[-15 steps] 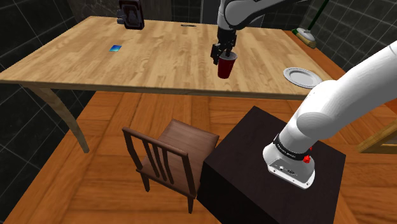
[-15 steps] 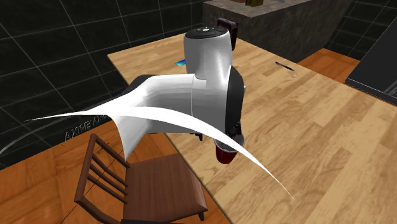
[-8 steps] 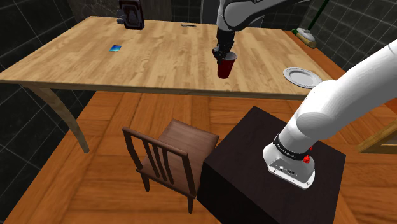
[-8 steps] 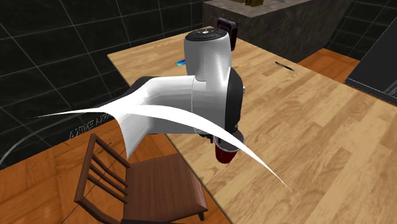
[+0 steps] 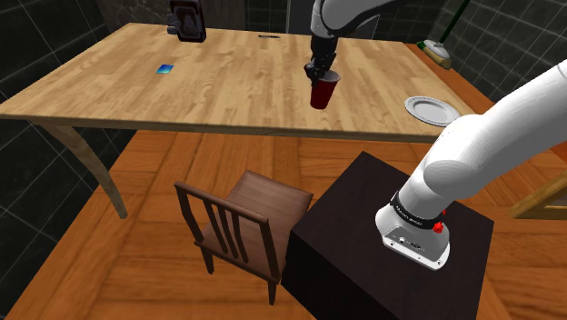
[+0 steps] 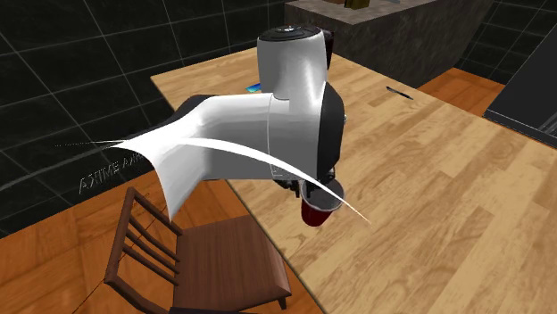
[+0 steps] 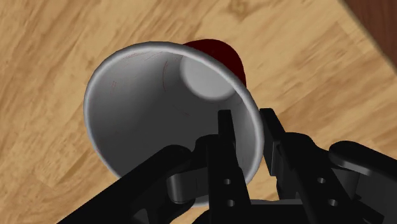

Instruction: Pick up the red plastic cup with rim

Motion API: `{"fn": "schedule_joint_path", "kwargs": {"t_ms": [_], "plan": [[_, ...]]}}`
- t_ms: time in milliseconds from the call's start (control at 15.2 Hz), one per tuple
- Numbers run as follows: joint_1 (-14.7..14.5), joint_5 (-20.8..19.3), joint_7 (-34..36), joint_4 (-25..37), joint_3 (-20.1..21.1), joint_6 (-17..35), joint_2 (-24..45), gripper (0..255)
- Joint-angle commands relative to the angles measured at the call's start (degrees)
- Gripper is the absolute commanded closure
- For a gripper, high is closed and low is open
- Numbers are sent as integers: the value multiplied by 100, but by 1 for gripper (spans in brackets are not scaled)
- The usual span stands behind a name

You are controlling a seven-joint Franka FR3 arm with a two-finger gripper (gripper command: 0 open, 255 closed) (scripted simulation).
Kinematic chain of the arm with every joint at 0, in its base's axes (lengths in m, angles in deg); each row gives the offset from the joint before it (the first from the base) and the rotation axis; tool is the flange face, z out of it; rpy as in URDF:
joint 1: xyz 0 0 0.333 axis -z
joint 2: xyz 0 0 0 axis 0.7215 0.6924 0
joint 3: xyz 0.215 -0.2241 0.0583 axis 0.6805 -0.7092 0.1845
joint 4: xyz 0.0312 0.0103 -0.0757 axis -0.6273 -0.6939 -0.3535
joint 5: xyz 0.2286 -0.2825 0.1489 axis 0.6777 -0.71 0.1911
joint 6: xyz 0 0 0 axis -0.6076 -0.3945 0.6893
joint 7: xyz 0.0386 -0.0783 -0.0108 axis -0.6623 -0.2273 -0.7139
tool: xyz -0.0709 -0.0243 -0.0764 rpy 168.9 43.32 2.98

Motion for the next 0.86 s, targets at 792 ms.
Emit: {"fn": "schedule_joint_path", "kwargs": {"t_ms": [792], "plan": [[-26, 75, -112, 758, 44, -956, -202, 255]]}}
